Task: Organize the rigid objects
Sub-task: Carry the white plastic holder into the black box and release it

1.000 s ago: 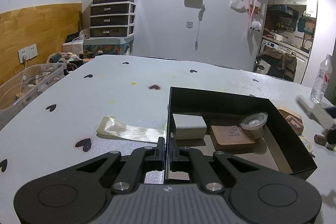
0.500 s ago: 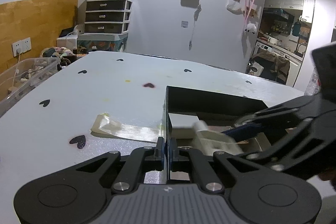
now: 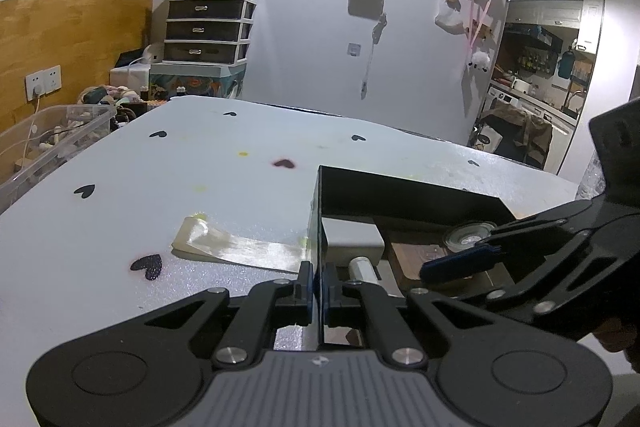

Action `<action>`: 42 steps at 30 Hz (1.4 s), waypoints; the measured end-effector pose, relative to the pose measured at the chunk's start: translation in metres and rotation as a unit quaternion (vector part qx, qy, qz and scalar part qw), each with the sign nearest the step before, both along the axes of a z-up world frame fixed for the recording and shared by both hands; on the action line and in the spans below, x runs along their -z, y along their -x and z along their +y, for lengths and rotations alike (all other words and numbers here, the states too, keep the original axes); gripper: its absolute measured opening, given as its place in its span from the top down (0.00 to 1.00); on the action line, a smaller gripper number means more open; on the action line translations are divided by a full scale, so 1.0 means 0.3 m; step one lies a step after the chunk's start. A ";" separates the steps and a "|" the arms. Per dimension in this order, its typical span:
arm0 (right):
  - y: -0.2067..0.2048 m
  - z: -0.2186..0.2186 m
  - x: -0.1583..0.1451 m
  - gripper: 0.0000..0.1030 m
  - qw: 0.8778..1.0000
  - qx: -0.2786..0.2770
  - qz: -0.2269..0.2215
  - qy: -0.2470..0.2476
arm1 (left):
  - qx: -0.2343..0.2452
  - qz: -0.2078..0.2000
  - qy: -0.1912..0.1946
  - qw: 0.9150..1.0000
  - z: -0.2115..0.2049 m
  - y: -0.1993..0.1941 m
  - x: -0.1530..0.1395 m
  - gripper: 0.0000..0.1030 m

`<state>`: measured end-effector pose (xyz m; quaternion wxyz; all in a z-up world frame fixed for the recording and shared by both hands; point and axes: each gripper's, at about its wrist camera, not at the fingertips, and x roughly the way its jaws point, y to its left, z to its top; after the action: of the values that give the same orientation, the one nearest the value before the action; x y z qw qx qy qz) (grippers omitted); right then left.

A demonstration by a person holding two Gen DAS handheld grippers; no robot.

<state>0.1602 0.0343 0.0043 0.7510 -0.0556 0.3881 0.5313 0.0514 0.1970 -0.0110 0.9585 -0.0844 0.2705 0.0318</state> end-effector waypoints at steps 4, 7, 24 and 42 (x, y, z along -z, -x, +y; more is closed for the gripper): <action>-0.027 -0.008 0.013 0.62 0.999 0.017 0.008 0.042 | 0.000 0.000 -0.001 1.000 0.002 0.001 0.001 0.96; -0.056 -0.007 0.040 0.69 0.997 0.027 0.039 0.062 | 0.000 0.000 0.000 1.000 0.002 0.001 0.001 0.96; -0.066 0.073 0.089 0.90 0.993 0.034 0.109 0.040 | -0.002 0.003 -0.006 1.000 -0.005 -0.001 -0.007 0.96; 0.000 -0.145 -0.055 0.43 0.997 0.074 0.023 -0.022 | -0.004 0.004 -0.009 1.000 -0.004 -0.004 -0.008 0.96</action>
<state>0.1602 -0.0093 0.0207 0.7802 0.0019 0.3960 0.4841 0.0526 0.1958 -0.0086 0.9581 -0.0772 0.2733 0.0387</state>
